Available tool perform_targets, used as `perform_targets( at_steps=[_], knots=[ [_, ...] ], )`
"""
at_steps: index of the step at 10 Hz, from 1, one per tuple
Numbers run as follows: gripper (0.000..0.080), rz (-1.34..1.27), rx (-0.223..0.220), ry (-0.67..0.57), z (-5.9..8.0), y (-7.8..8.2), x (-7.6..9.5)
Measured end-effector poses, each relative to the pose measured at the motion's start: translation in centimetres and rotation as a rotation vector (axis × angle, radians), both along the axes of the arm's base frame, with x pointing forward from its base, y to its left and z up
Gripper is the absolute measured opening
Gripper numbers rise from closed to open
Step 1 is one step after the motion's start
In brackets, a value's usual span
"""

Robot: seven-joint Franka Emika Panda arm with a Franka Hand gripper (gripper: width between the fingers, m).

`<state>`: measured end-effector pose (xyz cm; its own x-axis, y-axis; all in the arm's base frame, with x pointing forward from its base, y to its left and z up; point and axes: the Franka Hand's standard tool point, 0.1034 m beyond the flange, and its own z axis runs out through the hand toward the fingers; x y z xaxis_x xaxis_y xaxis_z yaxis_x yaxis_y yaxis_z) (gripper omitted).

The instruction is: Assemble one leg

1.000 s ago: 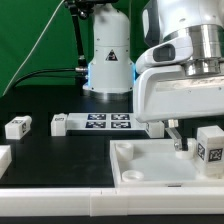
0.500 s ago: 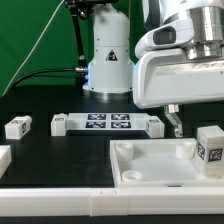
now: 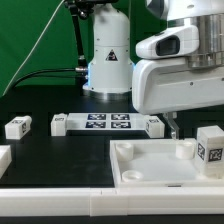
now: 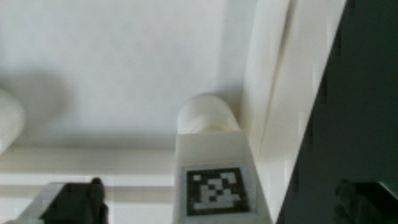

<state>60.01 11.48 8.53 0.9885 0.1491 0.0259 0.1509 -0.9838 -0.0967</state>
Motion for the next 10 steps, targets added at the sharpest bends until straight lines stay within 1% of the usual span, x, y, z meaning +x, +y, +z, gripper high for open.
perform_targets(
  at_steps=[1,2,3,6,10],
  knots=[
    [0.0649,0.011,-0.003,0.131,0.0,0.1,-0.7],
    [0.0649,0.019,-0.003,0.207,0.3,0.2,-0.2],
    [0.0649,0.013,0.000,0.178,0.3,0.2,0.9],
    [0.0649,0.005,0.002,0.169,0.4,0.1,1.7],
    [0.0649,0.004,0.002,0.136,-0.2,0.1,1.8]
  ],
)
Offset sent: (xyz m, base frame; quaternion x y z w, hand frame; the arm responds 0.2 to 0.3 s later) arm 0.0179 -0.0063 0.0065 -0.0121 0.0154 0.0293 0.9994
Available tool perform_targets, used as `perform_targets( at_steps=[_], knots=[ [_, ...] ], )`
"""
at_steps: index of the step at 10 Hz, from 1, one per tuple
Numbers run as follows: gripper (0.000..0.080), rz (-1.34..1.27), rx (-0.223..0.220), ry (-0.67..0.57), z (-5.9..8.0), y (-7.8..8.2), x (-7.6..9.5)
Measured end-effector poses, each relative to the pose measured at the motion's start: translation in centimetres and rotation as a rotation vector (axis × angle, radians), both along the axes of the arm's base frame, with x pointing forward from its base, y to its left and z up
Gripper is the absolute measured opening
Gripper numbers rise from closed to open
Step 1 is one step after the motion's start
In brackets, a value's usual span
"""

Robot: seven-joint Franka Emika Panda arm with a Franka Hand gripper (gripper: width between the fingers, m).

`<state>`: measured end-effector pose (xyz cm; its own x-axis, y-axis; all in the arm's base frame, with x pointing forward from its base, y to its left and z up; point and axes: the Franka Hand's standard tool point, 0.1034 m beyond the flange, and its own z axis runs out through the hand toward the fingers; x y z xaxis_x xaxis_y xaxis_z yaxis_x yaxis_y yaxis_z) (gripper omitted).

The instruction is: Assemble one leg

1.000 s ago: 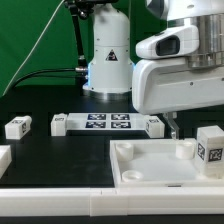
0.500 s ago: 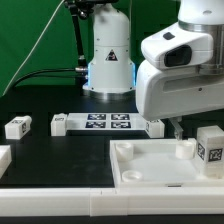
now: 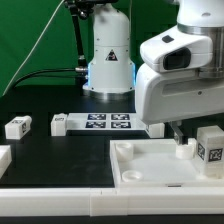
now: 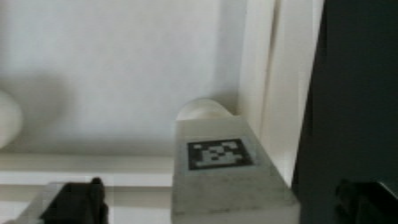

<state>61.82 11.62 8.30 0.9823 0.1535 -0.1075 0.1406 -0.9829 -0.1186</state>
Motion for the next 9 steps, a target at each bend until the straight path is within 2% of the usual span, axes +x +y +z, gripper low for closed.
perform_targets(
  at_steps=[1,2,3,4,8,9],
  knots=[
    [0.0537,-0.001,0.000,0.000,0.01,-0.05,0.02],
    [0.0388,-0.001,0.000,0.000,0.01,-0.07,0.02],
    [0.0388,-0.002,0.000,0.000,0.01,-0.11,0.03],
    [0.0291,-0.002,0.000,0.000,0.01,-0.13,0.04],
    [0.0291,-0.051,-0.004,0.005,0.01,-0.08,0.03],
    [0.0291,-0.204,-0.017,0.017,-0.04,-0.04,0.00]
  ],
)
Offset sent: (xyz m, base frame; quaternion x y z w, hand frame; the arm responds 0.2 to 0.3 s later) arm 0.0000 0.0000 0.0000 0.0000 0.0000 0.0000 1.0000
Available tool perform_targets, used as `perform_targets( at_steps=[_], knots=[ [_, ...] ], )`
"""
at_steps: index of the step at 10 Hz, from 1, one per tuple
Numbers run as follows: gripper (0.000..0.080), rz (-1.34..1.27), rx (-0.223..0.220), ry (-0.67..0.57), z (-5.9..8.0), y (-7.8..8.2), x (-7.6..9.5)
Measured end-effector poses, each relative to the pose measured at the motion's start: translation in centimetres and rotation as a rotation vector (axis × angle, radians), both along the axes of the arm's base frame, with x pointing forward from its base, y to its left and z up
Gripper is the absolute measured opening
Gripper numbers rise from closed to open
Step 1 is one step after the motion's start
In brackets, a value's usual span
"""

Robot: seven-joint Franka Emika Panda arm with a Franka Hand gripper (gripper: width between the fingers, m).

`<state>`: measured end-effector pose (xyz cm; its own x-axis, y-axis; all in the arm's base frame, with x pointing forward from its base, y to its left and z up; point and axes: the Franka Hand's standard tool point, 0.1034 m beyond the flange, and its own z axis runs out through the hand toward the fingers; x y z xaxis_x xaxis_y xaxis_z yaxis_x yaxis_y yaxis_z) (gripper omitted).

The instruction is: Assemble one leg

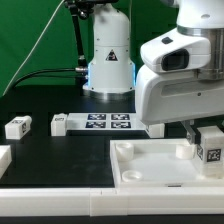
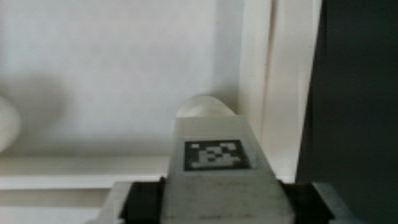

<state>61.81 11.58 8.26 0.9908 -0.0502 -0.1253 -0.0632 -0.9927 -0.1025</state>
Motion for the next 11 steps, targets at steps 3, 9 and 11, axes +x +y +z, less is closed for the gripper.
perform_targets(
  at_steps=[3,9,11],
  knots=[
    [0.0293,-0.403,-0.045,0.021,-0.05,0.34,-0.14],
    [0.0294,-1.082,-0.108,0.089,-0.13,0.59,0.16],
    [0.0294,-1.159,-0.111,0.101,-0.14,0.58,0.20]
  ],
)
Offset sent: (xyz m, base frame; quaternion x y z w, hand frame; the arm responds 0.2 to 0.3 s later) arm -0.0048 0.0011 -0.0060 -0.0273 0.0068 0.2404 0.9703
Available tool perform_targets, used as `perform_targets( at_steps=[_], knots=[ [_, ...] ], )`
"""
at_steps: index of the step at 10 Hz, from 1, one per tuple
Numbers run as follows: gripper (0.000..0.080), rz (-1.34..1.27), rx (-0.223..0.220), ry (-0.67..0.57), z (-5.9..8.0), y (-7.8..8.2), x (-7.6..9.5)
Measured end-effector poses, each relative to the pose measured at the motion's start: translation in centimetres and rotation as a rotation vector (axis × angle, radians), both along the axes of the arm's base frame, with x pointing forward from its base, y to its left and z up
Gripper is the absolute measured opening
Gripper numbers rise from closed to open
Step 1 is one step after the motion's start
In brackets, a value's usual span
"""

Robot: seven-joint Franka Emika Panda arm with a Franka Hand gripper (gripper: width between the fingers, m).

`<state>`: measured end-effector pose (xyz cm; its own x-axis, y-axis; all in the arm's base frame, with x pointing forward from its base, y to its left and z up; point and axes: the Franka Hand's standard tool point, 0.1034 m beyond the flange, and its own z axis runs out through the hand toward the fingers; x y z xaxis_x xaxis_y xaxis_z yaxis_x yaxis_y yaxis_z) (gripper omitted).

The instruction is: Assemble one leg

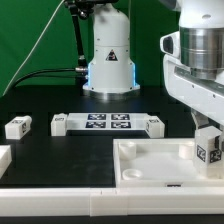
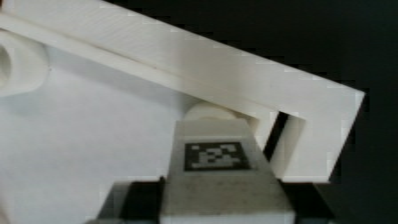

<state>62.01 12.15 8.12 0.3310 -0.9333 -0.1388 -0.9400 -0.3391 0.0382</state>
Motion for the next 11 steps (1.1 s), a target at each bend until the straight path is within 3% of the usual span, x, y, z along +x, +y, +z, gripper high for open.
perform_targets(
  at_steps=[1,2,3,4,11],
  knots=[
    [0.0294,0.014,0.001,-0.002,0.00,0.00,0.00],
    [0.0467,0.063,0.005,-0.007,0.00,0.00,0.00],
    [0.0467,0.117,0.010,-0.014,0.00,-0.03,0.01],
    [0.0608,0.249,0.018,-0.029,-0.01,-0.13,0.01],
    [0.0649,1.128,0.091,-0.126,-0.40,-0.85,-0.02]
  ],
)
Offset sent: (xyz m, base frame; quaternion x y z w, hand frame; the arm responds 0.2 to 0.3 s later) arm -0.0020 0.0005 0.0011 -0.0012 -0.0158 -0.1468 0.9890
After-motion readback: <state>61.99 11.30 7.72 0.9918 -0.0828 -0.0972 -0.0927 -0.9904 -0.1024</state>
